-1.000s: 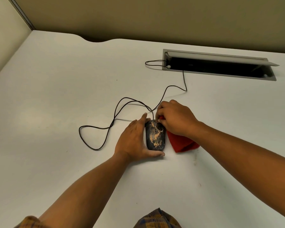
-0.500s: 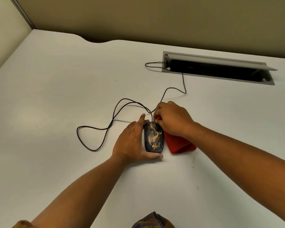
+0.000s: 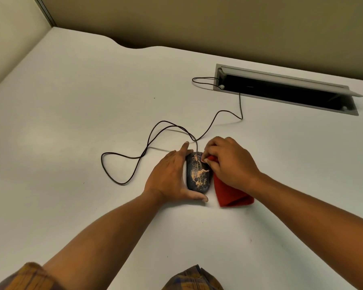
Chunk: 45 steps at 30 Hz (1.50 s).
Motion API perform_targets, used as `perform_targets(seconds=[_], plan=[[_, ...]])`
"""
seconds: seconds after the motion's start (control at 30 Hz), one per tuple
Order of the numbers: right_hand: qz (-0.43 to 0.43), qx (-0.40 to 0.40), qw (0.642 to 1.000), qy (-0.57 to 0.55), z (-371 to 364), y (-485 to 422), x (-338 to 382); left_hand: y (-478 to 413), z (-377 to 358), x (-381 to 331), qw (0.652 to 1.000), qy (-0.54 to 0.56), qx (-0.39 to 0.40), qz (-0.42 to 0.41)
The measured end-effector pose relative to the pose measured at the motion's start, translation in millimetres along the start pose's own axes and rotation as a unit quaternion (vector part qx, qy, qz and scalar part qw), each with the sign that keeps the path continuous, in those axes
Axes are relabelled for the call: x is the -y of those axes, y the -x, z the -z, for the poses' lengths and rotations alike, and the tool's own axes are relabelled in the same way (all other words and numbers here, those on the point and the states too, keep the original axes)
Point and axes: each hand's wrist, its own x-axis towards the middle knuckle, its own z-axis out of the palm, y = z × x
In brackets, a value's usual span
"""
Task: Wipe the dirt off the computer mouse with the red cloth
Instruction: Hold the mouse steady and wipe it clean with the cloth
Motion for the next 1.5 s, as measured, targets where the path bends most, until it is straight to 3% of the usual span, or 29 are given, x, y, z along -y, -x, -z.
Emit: perform_targets(seconds=[0.33, 0.9, 1.07, 1.3, 1.5], plan=[[0.005, -0.042, 0.998, -0.053, -4.8, 18.3, -9.7, 1.1, 1.5, -1.3, 1.0, 0.0, -0.001, -0.003], [0.053, -0.01, 0.998, -0.019, -7.6, 34.1, -7.7, 0.5, 2.6, -1.6, 1.0, -0.001, -0.002, -0.009], [0.048, -0.047, 0.998, -0.004, -4.1, 14.0, -3.9, 0.2, 3.2, -2.4, 1.0, 0.001, -0.004, -0.011], [0.118, -0.003, 0.992, 0.051, -0.3, 15.4, -3.0, 0.7, 3.8, -3.3, 1.0, -0.005, -0.003, -0.012], [0.086, -0.002, 0.996, 0.038, -0.3, 2.7, -4.0, 0.1, 3.2, -2.7, 1.0, -0.007, 0.0, -0.01]])
